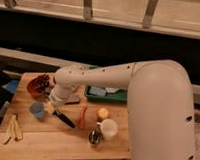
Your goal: Place brush in plastic cup
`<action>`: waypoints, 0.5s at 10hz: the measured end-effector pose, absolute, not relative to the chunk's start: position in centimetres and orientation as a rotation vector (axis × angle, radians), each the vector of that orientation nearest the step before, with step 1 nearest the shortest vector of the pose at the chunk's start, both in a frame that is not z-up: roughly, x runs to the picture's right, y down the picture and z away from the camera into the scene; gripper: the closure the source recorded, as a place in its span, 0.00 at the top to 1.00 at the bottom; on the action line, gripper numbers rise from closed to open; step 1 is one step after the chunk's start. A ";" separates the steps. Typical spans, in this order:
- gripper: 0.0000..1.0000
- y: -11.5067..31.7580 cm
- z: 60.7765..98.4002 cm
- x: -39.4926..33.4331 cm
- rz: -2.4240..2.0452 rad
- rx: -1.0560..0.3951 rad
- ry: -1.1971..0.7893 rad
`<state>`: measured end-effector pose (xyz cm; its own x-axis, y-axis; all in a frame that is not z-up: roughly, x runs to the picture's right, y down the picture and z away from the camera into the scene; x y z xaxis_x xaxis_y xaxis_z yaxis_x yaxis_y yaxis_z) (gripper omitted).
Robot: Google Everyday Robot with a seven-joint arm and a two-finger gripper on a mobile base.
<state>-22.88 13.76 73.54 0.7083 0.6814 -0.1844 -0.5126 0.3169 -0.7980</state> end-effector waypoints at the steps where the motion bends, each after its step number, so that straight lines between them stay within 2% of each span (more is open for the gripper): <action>1: 0.00 14.1 72.5 -24.3 0.731 -1.009 -0.270; 5: 0.00 16.0 69.8 -29.1 0.531 -1.064 -0.336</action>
